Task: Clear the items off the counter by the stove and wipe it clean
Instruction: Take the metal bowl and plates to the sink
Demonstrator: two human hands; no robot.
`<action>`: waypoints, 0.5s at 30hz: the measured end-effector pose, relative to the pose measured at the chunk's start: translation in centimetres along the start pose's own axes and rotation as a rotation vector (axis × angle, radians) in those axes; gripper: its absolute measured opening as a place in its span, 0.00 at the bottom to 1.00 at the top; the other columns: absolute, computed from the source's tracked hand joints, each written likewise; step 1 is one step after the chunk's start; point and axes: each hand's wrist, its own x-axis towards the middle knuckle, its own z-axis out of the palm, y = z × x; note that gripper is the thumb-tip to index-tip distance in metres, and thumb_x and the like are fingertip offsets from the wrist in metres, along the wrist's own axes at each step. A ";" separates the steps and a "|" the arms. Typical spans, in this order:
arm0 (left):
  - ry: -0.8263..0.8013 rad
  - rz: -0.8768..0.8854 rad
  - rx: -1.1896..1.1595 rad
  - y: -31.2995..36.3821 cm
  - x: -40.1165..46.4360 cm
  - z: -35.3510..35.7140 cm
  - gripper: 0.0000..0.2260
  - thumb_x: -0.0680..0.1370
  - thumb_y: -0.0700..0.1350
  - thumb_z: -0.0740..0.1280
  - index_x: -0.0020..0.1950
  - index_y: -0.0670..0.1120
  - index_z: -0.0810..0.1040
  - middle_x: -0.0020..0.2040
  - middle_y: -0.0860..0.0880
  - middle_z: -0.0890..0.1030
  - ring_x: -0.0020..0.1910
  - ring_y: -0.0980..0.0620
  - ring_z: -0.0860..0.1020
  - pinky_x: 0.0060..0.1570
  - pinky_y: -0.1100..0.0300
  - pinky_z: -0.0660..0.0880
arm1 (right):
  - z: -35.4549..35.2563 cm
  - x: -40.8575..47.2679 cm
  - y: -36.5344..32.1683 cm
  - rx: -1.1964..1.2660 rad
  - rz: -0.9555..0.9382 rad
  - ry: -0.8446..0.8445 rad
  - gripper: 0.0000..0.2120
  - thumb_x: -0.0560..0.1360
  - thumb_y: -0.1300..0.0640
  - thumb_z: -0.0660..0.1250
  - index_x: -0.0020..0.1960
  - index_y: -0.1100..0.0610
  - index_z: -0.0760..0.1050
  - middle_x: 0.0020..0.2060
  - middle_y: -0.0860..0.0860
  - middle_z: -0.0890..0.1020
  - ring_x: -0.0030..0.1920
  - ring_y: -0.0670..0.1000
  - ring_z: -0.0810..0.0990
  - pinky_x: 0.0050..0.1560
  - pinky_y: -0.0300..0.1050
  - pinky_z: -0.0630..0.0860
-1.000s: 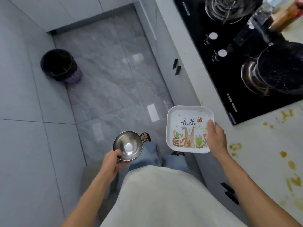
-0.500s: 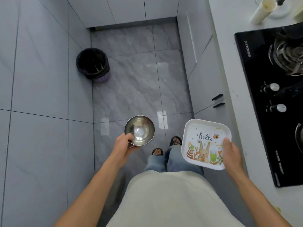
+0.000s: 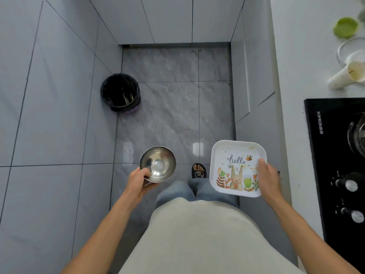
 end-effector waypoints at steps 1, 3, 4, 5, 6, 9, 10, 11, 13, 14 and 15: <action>0.025 -0.007 -0.010 0.5 0.2 -0.2 0.07 0.76 0.32 0.61 0.47 0.40 0.77 0.32 0.48 0.80 0.35 0.50 0.82 0.39 0.52 0.84 | 0.4 1.0 -1.9 -0.021 -0.026 0.002 0.24 0.85 0.43 0.54 0.49 0.61 0.79 0.40 0.55 0.86 0.39 0.54 0.86 0.38 0.48 0.78; 0.070 -0.021 -0.037 1.3 0.7 -0.6 0.06 0.76 0.32 0.61 0.46 0.40 0.77 0.33 0.47 0.79 0.36 0.49 0.80 0.39 0.52 0.84 | 1.4 3.0 -5.7 -0.038 -0.079 -0.029 0.24 0.85 0.44 0.53 0.50 0.61 0.78 0.40 0.55 0.86 0.42 0.56 0.86 0.38 0.48 0.79; 0.082 -0.030 -0.053 1.8 1.0 -0.7 0.06 0.76 0.32 0.62 0.46 0.40 0.77 0.34 0.46 0.79 0.38 0.48 0.80 0.40 0.51 0.84 | 2.0 3.9 -7.5 -0.044 -0.100 -0.049 0.24 0.85 0.43 0.53 0.51 0.61 0.78 0.42 0.57 0.86 0.44 0.58 0.86 0.41 0.51 0.80; 0.098 -0.040 -0.070 2.2 1.3 -0.8 0.06 0.76 0.32 0.62 0.47 0.40 0.77 0.35 0.45 0.79 0.39 0.47 0.80 0.40 0.51 0.84 | 2.5 4.9 -9.2 -0.051 -0.118 -0.062 0.25 0.85 0.43 0.53 0.52 0.61 0.78 0.44 0.58 0.86 0.46 0.59 0.87 0.43 0.53 0.81; 0.121 -0.050 -0.088 2.8 1.6 -0.9 0.06 0.76 0.32 0.62 0.47 0.40 0.77 0.36 0.44 0.79 0.40 0.46 0.80 0.39 0.51 0.85 | 3.1 5.8 -11.0 -0.054 -0.133 -0.071 0.25 0.85 0.42 0.53 0.52 0.61 0.78 0.45 0.59 0.86 0.46 0.60 0.87 0.44 0.53 0.81; 0.178 -0.081 -0.138 4.7 2.9 -1.0 0.06 0.77 0.31 0.62 0.45 0.40 0.76 0.33 0.44 0.78 0.39 0.46 0.78 0.36 0.52 0.84 | 5.1 8.3 -15.7 -0.040 -0.171 -0.086 0.25 0.85 0.41 0.54 0.51 0.60 0.78 0.45 0.59 0.86 0.46 0.60 0.87 0.44 0.52 0.81; 0.190 -0.090 -0.153 5.5 3.5 -0.9 0.06 0.77 0.31 0.61 0.44 0.40 0.75 0.32 0.45 0.77 0.38 0.46 0.77 0.35 0.52 0.84 | 5.7 9.0 -17.2 -0.036 -0.176 -0.087 0.25 0.85 0.40 0.54 0.51 0.59 0.78 0.45 0.58 0.87 0.46 0.58 0.87 0.42 0.51 0.80; 0.200 -0.098 -0.167 6.5 4.1 -0.8 0.07 0.77 0.31 0.61 0.44 0.40 0.75 0.32 0.45 0.77 0.38 0.46 0.77 0.35 0.52 0.84 | 6.4 9.8 -18.7 -0.033 -0.178 -0.089 0.24 0.84 0.40 0.54 0.51 0.58 0.78 0.45 0.57 0.87 0.45 0.57 0.87 0.41 0.49 0.80; 0.208 -0.107 -0.195 8.7 5.6 -0.4 0.07 0.78 0.31 0.62 0.44 0.40 0.75 0.33 0.44 0.78 0.38 0.45 0.77 0.33 0.52 0.84 | 7.6 11.3 -21.4 -0.028 -0.175 -0.096 0.25 0.84 0.39 0.54 0.51 0.58 0.79 0.45 0.57 0.87 0.45 0.57 0.87 0.42 0.50 0.81; 0.208 -0.109 -0.207 10.0 6.4 -0.2 0.07 0.78 0.31 0.62 0.44 0.40 0.75 0.33 0.44 0.78 0.39 0.45 0.78 0.33 0.52 0.84 | 8.1 12.0 -22.6 -0.027 -0.171 -0.095 0.25 0.84 0.39 0.54 0.51 0.58 0.79 0.45 0.57 0.87 0.46 0.57 0.87 0.44 0.51 0.82; 0.205 -0.109 -0.214 11.5 7.3 0.2 0.06 0.79 0.31 0.62 0.45 0.39 0.76 0.35 0.43 0.79 0.39 0.45 0.79 0.33 0.53 0.84 | 8.5 12.7 -23.6 -0.031 -0.166 -0.091 0.25 0.84 0.38 0.54 0.51 0.57 0.80 0.45 0.56 0.87 0.46 0.58 0.88 0.46 0.53 0.83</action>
